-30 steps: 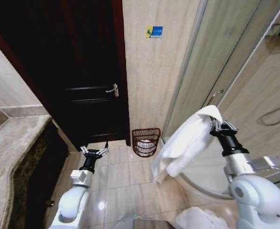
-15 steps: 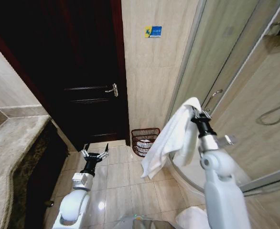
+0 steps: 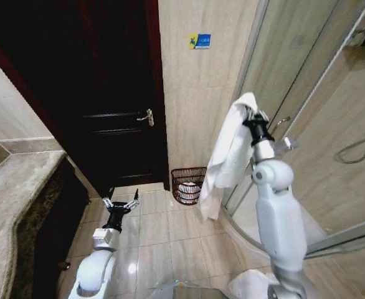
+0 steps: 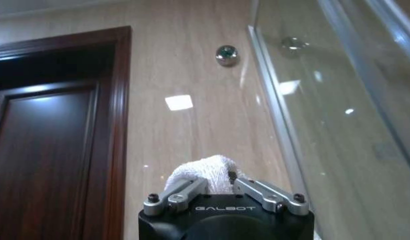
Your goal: Discard the used towel into the hamper.
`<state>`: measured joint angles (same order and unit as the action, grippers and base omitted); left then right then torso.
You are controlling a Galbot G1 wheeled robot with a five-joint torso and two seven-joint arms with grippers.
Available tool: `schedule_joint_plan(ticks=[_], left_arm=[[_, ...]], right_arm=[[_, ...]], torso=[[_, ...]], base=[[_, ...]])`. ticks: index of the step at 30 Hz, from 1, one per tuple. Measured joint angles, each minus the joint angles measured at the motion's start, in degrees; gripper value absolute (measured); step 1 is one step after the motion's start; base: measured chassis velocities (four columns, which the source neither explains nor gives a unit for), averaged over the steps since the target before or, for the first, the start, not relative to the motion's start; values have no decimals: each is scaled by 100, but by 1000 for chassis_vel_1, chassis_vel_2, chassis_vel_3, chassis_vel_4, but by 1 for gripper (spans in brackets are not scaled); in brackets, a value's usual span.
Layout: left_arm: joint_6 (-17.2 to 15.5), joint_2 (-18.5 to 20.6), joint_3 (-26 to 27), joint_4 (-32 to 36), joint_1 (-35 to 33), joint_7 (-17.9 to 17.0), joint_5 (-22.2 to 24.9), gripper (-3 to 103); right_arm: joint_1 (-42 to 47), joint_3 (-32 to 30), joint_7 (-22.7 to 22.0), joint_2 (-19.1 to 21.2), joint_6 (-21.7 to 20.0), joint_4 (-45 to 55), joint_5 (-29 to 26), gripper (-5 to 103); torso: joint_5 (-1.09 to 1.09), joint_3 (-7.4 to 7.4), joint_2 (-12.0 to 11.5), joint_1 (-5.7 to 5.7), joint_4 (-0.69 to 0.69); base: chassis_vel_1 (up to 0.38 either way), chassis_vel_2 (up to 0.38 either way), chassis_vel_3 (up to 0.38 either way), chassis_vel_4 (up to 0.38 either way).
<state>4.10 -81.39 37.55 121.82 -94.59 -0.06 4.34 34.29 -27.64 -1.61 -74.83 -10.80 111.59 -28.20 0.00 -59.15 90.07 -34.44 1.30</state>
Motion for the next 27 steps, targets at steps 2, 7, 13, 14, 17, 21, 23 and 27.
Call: schedule_joint_plan(ticks=[2, 7, 13, 14, 17, 21, 23, 27], left_arm=[[13, -2, 12, 8, -15, -9, -2, 100], [24, -2, 37, 4, -21, -31, -6, 100], [36, -30, 28, -4, -21, -48, -19, 100], [37, -33, 27, 3, -21, -49, -20, 100], [52, -24, 38, 17, -19, -51, -20, 100], [78, -27, 69, 46, -22, -69, -22, 100], [79, -32, 71, 55, -28, -75, -27, 100], [82, -52, 73, 66, -48, -86, -76, 100]], right_arm=[[-255, 114, -56, 232, -86, -55, -213, 3], [-546, 287, -100, 508, -188, -91, -410, 3], [-1065, 637, -219, 754, -337, -96, -875, 3], [-1151, 674, -218, 787, -339, -122, -937, 3], [-1383, 749, -229, 871, -351, -246, -1144, 3], [-1724, 832, -223, 882, -344, -503, -1263, 3], [-1827, 848, -206, 845, -327, -579, -1267, 3], [-2189, 914, -180, 714, -297, -821, -1269, 3]], torso=[[1, 0, 0, 0, 0], [-1, 0, 0, 1, -2], [1, 0, 0, 1, 0], [1, 0, 0, 1, 0], [0, 0, 0, 1, -1], [0, 0, 0, 1, -2], [0, 0, 0, 1, -2], [1, 0, 1, 1, 0]], base=[[0, 0, 0, 0], [0, 0, 0, 0], [0, 0, 0, 0], [0, 0, 0, 0], [0, 0, 0, 0], [0, 0, 0, 0], [0, 0, 0, 0], [0, 0, 0, 0]])
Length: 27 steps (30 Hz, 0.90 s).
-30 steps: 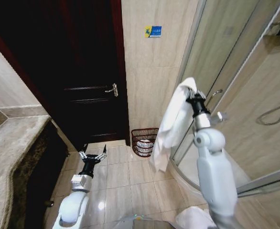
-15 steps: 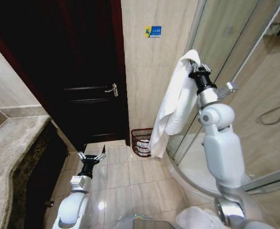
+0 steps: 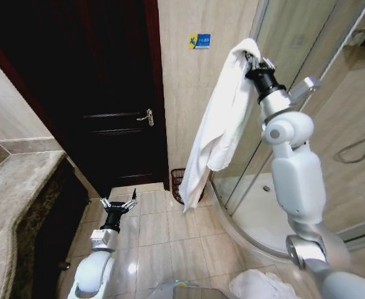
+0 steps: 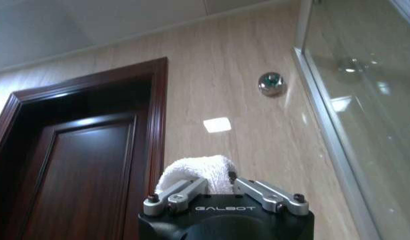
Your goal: Discard the used towel into the hamper.
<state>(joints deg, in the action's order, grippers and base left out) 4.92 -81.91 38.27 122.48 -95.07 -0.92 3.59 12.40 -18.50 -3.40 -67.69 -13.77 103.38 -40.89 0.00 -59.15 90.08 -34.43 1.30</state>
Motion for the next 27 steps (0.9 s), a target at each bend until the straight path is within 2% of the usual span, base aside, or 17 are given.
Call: schedule_joint_plan(ticks=[7, 23, 27], left_arm=[[56, -53, 7, 47, 6, -17, 1, 100], [120, -78, -103, -42, 204, -6, 50, 100], [144, -101, -113, -17, 165, -5, 47, 100]], right_arm=[[-788, 338, 112, 110, -4, -646, -64, 3], [-1557, 553, 219, 47, -4, -1487, -109, 3], [-1609, 534, 183, 162, 10, -1510, -337, 3]], torso=[[0, 0, 0, 0, -1], [0, 0, 0, 0, 0], [-1, 1, 0, 2, 0]], base=[[0, 0, 0, 0], [0, 0, 0, 0], [0, 0, 0, 0]])
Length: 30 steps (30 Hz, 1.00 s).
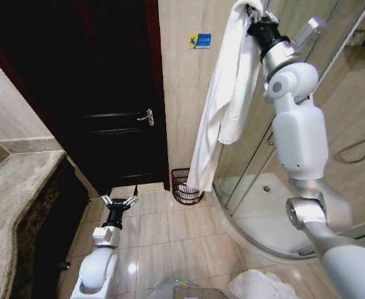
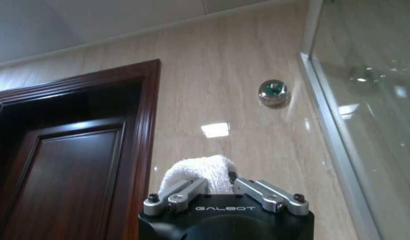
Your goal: Discard the used towel into the hamper.
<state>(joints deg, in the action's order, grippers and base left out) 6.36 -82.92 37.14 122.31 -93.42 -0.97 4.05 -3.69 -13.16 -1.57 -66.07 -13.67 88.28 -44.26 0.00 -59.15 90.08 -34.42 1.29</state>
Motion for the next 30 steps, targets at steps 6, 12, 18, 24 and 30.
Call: schedule_joint_plan(ticks=[6, 12, 18, 24, 30], left_arm=[[66, -49, 2, 9, -37, -3, -40, 100], [85, -55, 9, 17, -51, -43, -73, 100], [73, -7, 39, 52, -61, -83, -64, 100], [93, -12, 39, 58, -74, -95, -69, 100], [94, -52, 10, 62, -73, -96, -101, 100]], right_arm=[[75, 59, -47, 183, -23, 192, -98, 3], [118, 55, -71, 284, -24, 260, -261, 3], [118, 53, -317, 363, -100, 445, -432, 3], [262, 24, -393, 468, -217, 690, -465, 3], [366, 21, -481, 556, -302, 861, -561, 3]], torso=[[0, 1, 0, 1, -1], [0, 0, 0, 0, 0], [1, 0, 0, -2, 0], [0, -2, -1, -5, 0], [0, 0, 0, -1, -1]], base=[[-20, 22, 13, -27], [-69, 73, 79, -76], [-110, 122, 115, -113], [-93, 96, 88, -115], [-67, 63, 55, -52]])
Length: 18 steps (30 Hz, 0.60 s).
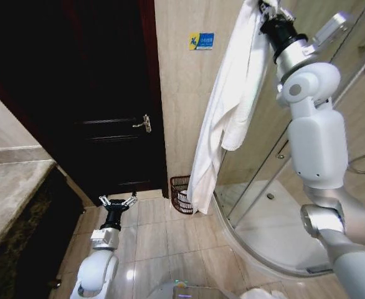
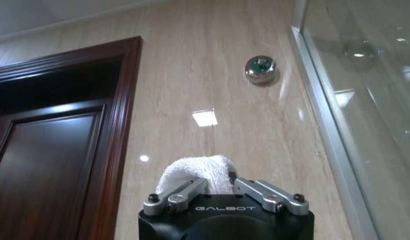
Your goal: Discard the used towel into the hamper.
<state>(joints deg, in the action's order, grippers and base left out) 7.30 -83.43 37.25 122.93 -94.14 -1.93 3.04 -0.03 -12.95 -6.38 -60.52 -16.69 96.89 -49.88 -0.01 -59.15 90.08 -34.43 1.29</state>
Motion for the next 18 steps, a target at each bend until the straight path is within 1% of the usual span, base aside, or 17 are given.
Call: schedule_joint_plan(ticks=[9, 18], left_arm=[[8, -11, 9, 50, -43, 1, -43, 100], [21, -19, 25, 101, -74, -5, -34, 100]], right_arm=[[-16, -24, 57, 39, -1, -20, 9, 3], [116, -6, 52, 89, -5, 122, 4, 3]], torso=[[2, 1, 1, 2, 1], [0, 0, 0, -4, 2]], base=[[-53, 59, 62, -45], [-112, 103, 110, -116]])
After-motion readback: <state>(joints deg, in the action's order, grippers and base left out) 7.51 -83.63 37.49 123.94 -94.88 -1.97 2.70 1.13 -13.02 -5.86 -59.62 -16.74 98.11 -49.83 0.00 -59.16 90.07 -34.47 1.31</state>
